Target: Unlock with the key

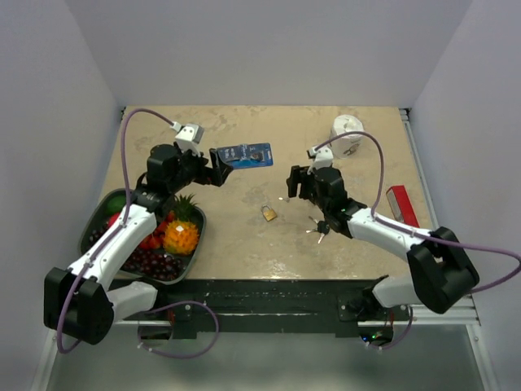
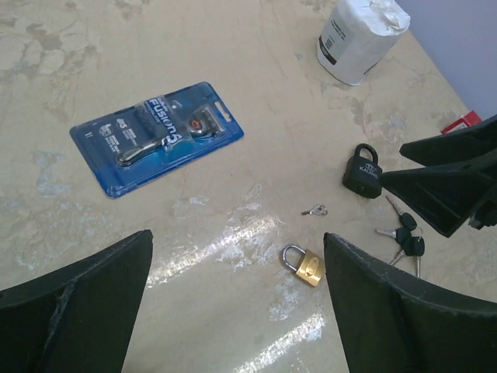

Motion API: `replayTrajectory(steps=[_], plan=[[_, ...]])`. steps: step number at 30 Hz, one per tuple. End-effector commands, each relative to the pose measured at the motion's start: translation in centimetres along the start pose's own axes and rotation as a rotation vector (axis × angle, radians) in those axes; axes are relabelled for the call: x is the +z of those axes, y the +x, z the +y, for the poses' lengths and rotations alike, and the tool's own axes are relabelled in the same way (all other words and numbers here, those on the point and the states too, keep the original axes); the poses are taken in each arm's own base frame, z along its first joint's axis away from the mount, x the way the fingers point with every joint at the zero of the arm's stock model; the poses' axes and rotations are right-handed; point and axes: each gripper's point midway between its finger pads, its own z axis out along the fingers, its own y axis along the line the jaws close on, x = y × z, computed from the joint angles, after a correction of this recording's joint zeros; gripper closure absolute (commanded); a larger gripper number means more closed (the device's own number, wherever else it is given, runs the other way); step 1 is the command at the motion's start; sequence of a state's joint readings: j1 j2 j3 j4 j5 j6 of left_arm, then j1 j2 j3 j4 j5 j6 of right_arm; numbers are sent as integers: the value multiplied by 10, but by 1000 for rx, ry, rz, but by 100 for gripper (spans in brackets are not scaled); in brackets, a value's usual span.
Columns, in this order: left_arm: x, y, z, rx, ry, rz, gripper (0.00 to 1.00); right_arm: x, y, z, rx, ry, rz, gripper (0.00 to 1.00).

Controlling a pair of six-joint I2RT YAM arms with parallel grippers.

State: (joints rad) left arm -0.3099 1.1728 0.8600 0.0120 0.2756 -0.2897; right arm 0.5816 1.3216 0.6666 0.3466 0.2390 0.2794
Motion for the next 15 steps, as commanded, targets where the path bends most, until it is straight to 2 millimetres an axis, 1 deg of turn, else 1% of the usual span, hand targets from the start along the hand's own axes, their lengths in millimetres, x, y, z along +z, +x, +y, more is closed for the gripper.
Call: replayTrajectory(steps=[1,2,3,5,6,8,9,10,13,15], plan=[[-16,-39,-6,82,-13,-131,5,16,-3,19,24,-49,51,28],[-17,-39,-5,85,-16,-130,5,19,2,22,35,-55,68,29],[-16,-36,-4,83,-19,-124,5,25,11,22,42,-53,97,32],[-16,-34,-5,79,-13,-118,5,30,18,29,76,-65,123,33],[-15,-34,-6,78,-5,-115,5,34,27,29,84,-61,148,34],[-14,-33,-9,74,10,-113,5,38,34,34,104,-68,166,37],[-15,-34,-10,74,12,-115,5,41,44,33,104,-59,190,37],[-15,-34,-10,71,13,-117,5,42,46,35,114,-59,193,38],[-15,-34,-10,68,13,-115,5,45,60,31,113,-25,222,41],[-14,-33,-10,64,14,-112,5,46,65,27,109,-2,225,42]])
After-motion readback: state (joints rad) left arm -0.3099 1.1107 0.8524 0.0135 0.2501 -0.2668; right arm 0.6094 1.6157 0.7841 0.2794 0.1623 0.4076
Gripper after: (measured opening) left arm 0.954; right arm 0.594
